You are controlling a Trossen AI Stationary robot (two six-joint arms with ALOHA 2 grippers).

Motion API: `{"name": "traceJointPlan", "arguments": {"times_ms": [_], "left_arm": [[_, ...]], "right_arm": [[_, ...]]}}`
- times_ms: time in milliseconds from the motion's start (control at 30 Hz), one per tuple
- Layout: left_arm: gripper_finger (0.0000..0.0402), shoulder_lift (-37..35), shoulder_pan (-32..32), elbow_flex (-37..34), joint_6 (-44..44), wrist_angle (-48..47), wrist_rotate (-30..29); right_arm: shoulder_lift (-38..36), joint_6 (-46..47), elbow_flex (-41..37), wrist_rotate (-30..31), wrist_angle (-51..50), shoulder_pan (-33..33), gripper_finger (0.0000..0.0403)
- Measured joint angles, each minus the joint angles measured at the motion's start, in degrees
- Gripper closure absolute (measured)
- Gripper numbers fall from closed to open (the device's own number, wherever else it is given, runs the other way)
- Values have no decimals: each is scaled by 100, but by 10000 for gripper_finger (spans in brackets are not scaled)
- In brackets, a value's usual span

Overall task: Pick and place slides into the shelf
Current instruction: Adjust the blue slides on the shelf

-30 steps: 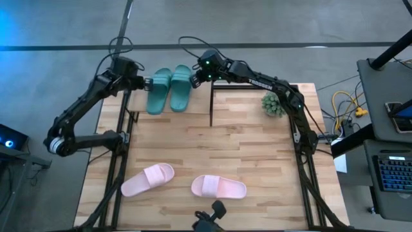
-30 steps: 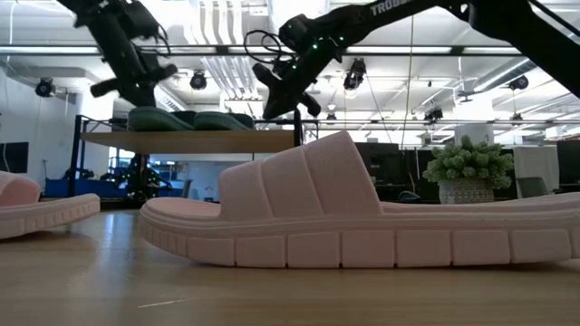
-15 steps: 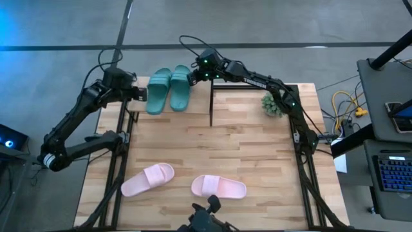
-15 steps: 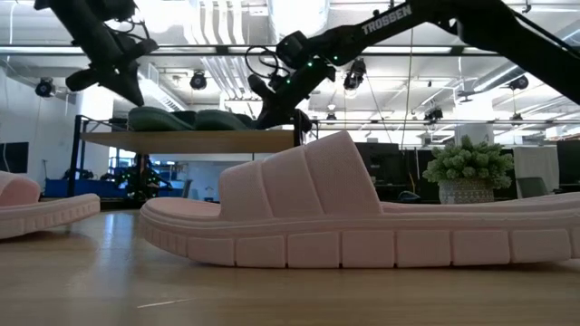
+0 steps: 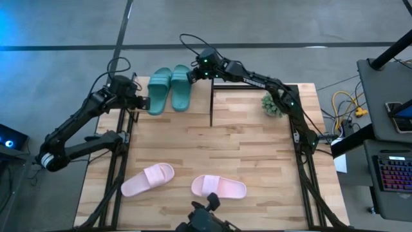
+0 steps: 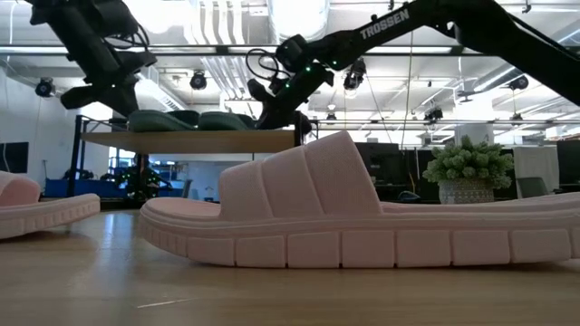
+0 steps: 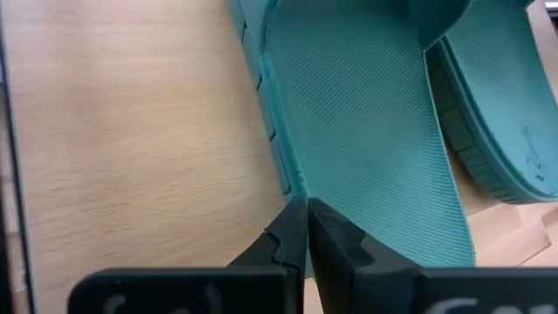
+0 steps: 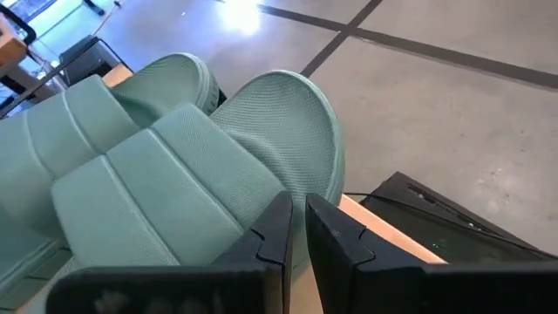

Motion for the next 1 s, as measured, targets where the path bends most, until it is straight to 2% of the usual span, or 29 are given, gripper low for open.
{"name": "traceJointPlan", "arguments": {"times_ms": [167, 1000], "left_arm": [[401, 114, -10, -57, -1, 115, 4], [402, 207, -8, -111, 72, 513, -34]], "right_arm": [[92, 0, 8, -332, 32, -13, 374], [-40, -139, -24, -602, -1097, 112, 374]]}}
